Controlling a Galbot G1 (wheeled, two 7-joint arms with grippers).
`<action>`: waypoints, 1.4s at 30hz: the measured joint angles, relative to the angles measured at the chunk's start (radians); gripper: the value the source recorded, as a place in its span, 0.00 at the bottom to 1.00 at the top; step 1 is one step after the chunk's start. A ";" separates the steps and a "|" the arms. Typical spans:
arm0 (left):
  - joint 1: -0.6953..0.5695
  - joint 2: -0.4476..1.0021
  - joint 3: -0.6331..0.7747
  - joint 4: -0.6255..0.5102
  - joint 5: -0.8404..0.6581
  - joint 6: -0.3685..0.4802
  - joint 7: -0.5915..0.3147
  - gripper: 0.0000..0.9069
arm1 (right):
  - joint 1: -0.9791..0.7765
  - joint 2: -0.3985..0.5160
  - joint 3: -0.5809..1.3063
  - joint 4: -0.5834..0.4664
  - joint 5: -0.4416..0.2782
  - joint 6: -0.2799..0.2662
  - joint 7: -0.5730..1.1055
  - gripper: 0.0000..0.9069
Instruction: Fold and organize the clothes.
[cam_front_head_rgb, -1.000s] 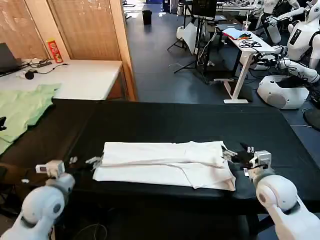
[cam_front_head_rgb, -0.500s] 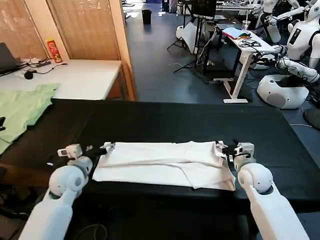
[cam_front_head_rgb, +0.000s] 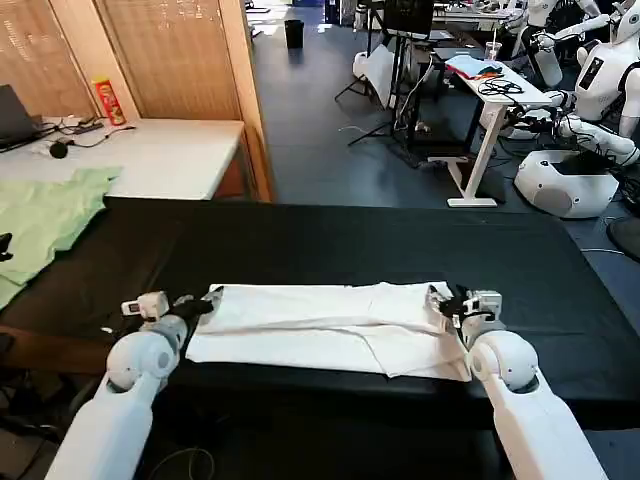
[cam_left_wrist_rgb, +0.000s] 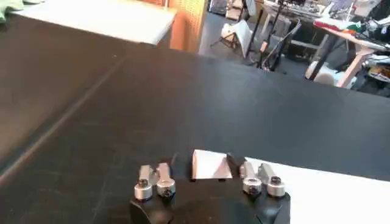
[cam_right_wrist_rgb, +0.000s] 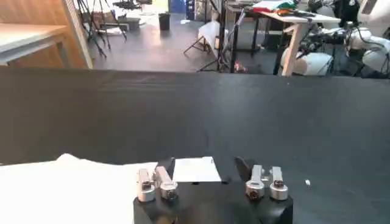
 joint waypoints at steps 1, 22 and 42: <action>-0.001 0.000 0.003 0.003 0.016 -0.005 0.002 0.00 | -0.002 0.003 -0.001 -0.001 -0.007 0.005 0.003 0.06; -0.027 0.011 0.001 0.007 0.167 -0.143 0.027 0.97 | -0.076 -0.017 0.046 0.107 -0.015 0.066 -0.075 0.97; 0.212 -0.036 -0.104 -0.158 0.051 -0.140 0.044 0.97 | -0.203 -0.020 0.095 0.305 -0.004 0.060 -0.075 0.97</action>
